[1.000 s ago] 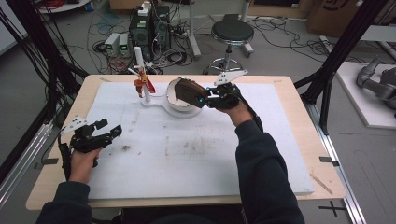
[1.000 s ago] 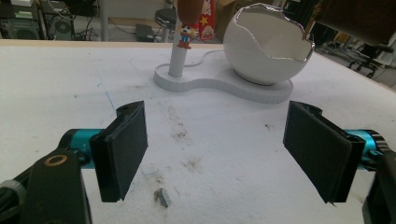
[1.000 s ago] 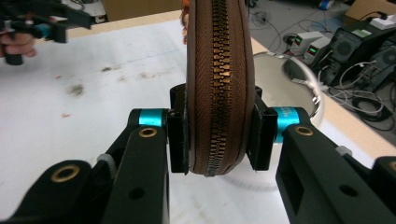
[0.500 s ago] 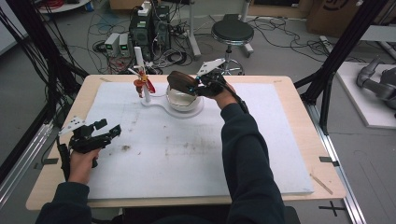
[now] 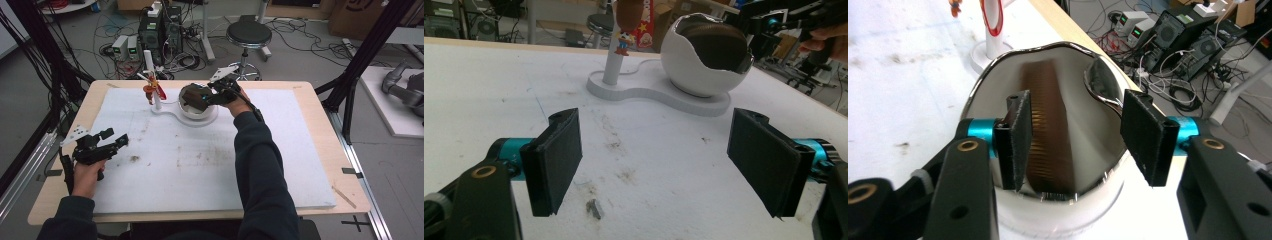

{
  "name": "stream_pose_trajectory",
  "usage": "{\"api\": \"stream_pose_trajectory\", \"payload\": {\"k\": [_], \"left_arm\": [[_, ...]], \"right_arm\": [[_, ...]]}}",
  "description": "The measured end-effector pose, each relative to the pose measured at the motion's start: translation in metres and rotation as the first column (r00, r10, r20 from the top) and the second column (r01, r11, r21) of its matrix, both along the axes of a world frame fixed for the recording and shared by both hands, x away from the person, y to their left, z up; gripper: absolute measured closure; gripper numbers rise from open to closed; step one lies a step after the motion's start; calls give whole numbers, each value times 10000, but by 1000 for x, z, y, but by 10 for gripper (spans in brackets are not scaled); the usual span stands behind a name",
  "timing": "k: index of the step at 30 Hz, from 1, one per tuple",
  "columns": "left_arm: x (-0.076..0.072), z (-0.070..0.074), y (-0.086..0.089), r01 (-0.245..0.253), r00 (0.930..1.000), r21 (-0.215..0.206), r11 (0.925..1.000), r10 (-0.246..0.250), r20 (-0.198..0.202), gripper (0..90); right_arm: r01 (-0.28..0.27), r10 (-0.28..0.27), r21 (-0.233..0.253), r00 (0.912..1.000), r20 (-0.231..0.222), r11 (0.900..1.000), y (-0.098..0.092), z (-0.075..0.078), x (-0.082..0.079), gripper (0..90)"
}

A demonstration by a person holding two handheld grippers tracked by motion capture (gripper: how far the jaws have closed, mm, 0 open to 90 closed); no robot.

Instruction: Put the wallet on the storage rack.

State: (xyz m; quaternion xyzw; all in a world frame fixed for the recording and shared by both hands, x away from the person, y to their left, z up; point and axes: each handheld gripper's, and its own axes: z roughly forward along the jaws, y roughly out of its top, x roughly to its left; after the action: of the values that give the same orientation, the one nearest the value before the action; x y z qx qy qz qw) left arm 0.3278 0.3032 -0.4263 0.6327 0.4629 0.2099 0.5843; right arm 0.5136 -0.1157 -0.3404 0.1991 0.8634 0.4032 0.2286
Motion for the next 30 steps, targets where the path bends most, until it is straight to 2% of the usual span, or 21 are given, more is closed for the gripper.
{"api": "stream_pose_trajectory", "payload": {"k": [3, 6, 8, 10, 11, 12, 13, 15, 16, 19, 21, 23, 24, 26, 29, 30], "left_arm": [[0, 0, 0, -19, 10000, 57, 10000, 19, 5, 218], [0, 0, -1, -59, 10000, 147, 9999, 59, 46, 218], [0, 0, -1, -25, 10000, 183, 9998, 24, 25, 219], [0, 1, -1, -18, 10000, 193, 9998, 16, 75, 219], [0, 1, -1, -9, 9999, 176, 9998, 8, 101, 219], [-1, 1, -1, -22, 9999, 157, 9999, 19, 134, 219], [-1, 2, 0, -32, 9998, 144, 9999, 29, 172, 219], [-1, 2, 0, -27, 9997, 141, 9999, 24, 238, 219], [-1, 2, 0, -15, 9996, 137, 9999, 12, 274, 219], [-2, 2, -3, 22, 9986, 311, 9995, -38, 532, 219], [-2, 3, -6, 131, 9976, 454, 9989, -161, 680, 219], [-1, 4, -9, 186, 9976, 442, 9989, -214, 653, 219], [-1, 4, -10, 224, 9977, 369, 9991, -247, 630, 219], [0, 6, -13, 231, 9984, 360, 9991, -249, 502, 203], [0, 9, -16, 186, 9977, 396, 9990, -211, 644, 199], [0, 10, -16, 193, 9974, 349, 9992, -216, 680, 198]], "right_arm": [[438, -388, 637, 9962, -782, 9970, -18, 7, -8, 410], [699, -620, 1059, 9952, -762, 9919, -40, 12, -17, 397], [1103, -990, 1459, 9916, -828, 9831, -61, 13, -28, 361], [1572, -1423, 1228, 9823, -1219, 9799, -78, 13, -36, 318], [1710, -1579, 1292, 9817, -1062, 9768, -87, 12, -42, 318], [1790, -1653, 1322, 9803, -1084, 9749, -95, 12, -48, 310], [1958, -1816, 1120, 9754, -1251, 9742, -102, 12, -53, 298], [2099, -2008, 1295, 9764, -799, 9691, -116, 9, -67, 297], [2250, -2147, 1309, 9727, -884, 9655, -123, 7, -74, 297], [2411, -2307, 1447, 9693, -850, 9596, -139, -3, -94, 312], [2554, -2455, 1393, 9657, -844, 9567, -147, -11, -106, 308], [2902, -2804, 1163, 9553, -938, 9499, -153, -18, -116, 281], [2976, -2875, 1127, 9528, -977, 9480, -156, -21, -119, 255], [3239, -3098, 1243, 9432, -1205, 9379, -162, -29, -130, 221], [3466, -3271, 1548, 9348, -1382, 9251, -171, -40, -144, 207], [3429, -3221, 1616, 9360, -1419, 9253, -173, -43, -147, 207]]}}
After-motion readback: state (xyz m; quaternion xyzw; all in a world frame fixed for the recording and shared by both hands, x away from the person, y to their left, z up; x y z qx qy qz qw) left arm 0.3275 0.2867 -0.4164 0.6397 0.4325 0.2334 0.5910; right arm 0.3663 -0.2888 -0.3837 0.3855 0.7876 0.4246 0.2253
